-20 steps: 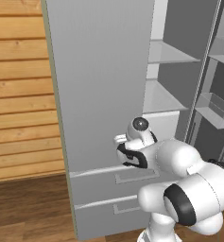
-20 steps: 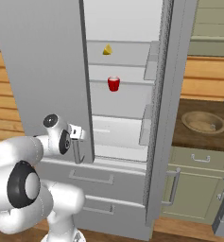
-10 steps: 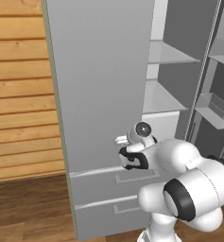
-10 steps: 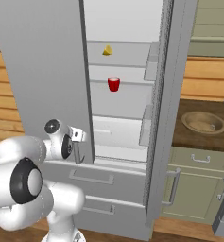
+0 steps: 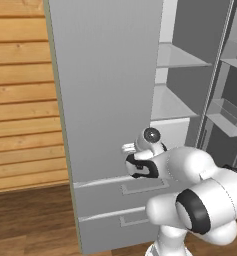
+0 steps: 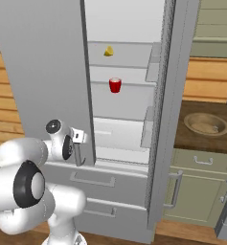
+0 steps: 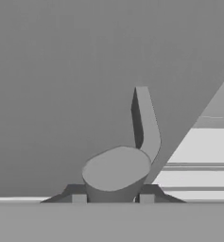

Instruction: Grab a lemon wedge from the fridge and one ice cube from the ice bowl, and put them in the glass of lemonade.

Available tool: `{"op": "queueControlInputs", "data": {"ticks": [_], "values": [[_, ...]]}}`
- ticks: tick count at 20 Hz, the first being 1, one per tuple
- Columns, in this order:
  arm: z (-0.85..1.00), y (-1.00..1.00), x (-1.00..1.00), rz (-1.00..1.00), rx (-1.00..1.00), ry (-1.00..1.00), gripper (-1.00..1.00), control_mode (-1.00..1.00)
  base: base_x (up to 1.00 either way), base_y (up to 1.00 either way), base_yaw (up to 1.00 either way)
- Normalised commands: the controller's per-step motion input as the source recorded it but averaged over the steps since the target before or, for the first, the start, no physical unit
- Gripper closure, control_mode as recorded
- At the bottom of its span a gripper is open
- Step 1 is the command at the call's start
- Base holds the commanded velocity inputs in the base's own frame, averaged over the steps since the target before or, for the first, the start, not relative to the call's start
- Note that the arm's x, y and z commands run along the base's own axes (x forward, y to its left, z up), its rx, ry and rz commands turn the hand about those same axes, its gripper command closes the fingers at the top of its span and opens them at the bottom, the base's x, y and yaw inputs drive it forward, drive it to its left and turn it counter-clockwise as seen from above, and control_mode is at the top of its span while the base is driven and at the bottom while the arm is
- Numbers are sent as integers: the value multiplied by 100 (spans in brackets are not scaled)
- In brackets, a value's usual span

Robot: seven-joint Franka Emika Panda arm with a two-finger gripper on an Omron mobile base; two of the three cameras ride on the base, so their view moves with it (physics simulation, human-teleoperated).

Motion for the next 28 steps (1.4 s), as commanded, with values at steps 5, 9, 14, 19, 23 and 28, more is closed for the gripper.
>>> {"op": "queueControlInputs", "data": {"ticks": [5, 9, 14, 19, 23, 28], "values": [[0, 82, -2, 0, 0, 5, 100, -100, 0, 0, 0], [0, 100, -19, 1, 0, 0, 100, -100, 0, 0, 0], [19, 100, -53, 6, 0, 1, 100, -100, 0, 0, 0], [66, 100, -100, 16, 0, 5, 100, -100, 0, 0, 0], [100, 66, -100, 24, 0, 6, 100, -100, 0, 0, 0], [100, -6, -100, 10, 9, -22, 100, -100, 0, 0, 0]]}}
